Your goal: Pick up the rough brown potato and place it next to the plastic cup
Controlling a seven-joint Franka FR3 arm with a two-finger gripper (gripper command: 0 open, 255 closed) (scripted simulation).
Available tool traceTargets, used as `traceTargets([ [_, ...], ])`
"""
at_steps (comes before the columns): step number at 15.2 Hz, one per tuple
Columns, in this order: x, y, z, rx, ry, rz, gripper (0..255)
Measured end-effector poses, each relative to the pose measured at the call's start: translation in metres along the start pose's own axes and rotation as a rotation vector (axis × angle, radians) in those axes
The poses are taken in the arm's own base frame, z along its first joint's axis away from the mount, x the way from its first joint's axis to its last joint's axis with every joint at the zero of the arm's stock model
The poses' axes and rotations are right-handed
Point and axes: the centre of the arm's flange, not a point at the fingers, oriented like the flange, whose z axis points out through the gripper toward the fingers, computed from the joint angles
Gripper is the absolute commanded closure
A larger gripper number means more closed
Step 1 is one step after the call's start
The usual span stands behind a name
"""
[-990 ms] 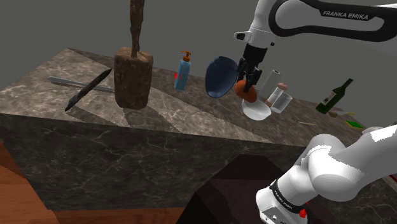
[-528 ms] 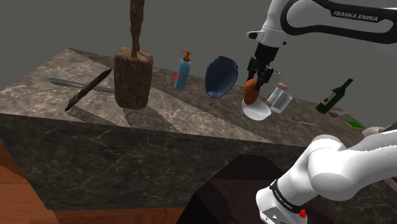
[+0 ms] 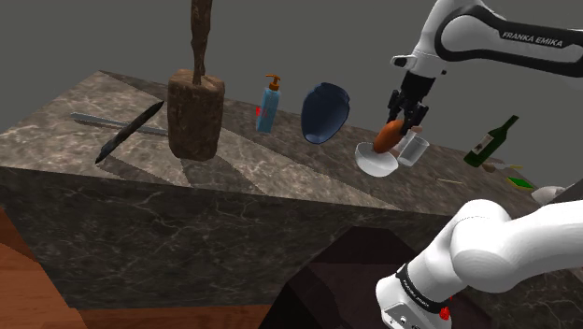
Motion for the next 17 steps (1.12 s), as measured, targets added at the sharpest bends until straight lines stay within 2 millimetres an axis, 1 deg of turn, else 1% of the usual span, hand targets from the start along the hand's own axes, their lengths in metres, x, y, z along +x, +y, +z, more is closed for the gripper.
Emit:
traceTargets([
  [1, -0.012, 0.005, 0.000, 0.000, 0.000, 0.000, 255],
  [2, -0.026, 0.004, 0.000, 0.000, 0.000, 0.000, 255],
  [4, -0.051, 0.011, 0.001, 0.000, 0.000, 0.000, 255],
  [6, -0.075, 0.018, 0.008, 0.000, 0.000, 0.000, 255],
  [15, -0.193, 0.044, 0.017, 0.000, 0.000, 0.001, 255],
  [17, -0.217, 0.047, 0.022, 0.000, 0.001, 0.000, 255],
])
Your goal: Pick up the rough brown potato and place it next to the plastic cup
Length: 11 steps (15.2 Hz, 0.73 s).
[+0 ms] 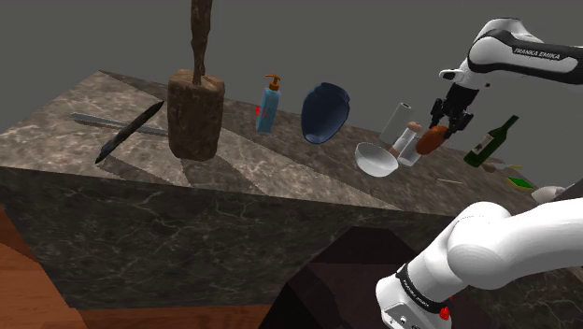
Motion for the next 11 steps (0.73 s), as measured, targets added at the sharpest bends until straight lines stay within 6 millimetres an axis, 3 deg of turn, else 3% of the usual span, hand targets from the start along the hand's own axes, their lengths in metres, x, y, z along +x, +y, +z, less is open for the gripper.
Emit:
traceTargets([
  [7, -0.083, 0.020, 0.011, 0.000, 0.000, -0.001, 255],
  [11, -0.087, 0.021, 0.029, 0.000, -0.001, -0.001, 255],
])
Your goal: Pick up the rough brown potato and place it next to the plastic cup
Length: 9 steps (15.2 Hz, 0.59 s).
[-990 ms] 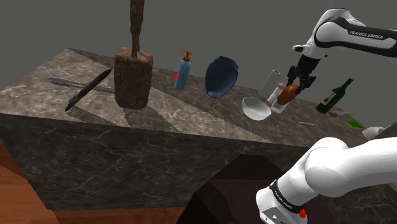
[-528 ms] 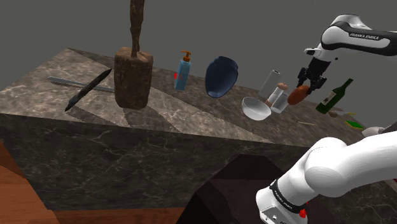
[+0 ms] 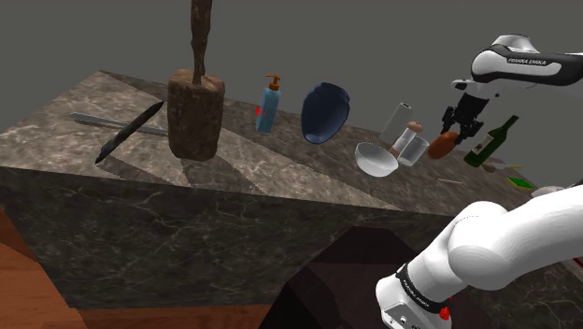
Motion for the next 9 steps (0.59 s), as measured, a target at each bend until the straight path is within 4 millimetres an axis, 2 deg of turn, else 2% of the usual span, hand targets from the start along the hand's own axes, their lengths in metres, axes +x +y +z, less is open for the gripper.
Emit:
traceTargets([
  [9, 0.005, 0.003, 0.046, 0.000, 0.000, 0.000, 255],
])
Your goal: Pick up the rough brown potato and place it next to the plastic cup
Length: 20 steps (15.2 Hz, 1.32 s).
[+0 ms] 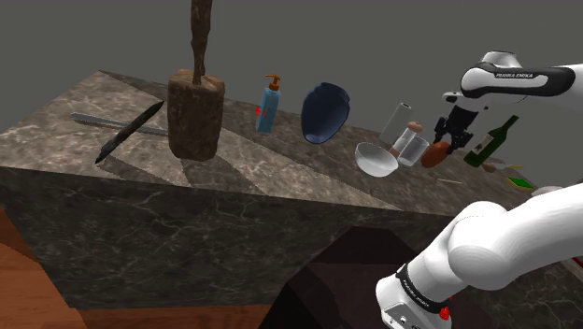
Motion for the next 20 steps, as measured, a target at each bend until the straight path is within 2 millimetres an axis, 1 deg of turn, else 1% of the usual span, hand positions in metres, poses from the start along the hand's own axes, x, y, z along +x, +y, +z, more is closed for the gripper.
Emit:
traceTargets([
  [12, 0.006, 0.005, 0.065, 0.000, 0.000, 0.000, 255],
  [20, 0.011, 0.010, 0.102, -0.008, -0.002, 0.001, 255],
])
